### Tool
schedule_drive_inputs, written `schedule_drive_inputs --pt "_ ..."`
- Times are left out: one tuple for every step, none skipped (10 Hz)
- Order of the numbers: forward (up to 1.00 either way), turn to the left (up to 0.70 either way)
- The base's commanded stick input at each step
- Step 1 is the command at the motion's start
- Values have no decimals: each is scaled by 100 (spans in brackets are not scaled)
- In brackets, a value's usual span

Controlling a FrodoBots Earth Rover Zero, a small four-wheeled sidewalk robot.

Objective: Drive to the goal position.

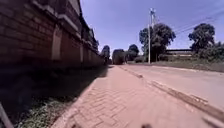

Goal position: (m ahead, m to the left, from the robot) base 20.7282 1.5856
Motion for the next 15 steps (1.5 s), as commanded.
schedule_drive_inputs --pt "30 0" --pt "30 0" --pt "30 0" --pt "30 0" --pt "30 0" --pt "30 0" --pt "30 0" --pt "30 0" --pt "30 0" --pt "30 0" --pt "30 0" --pt "30 0" --pt "30 0" --pt "30 0" --pt "30 0"
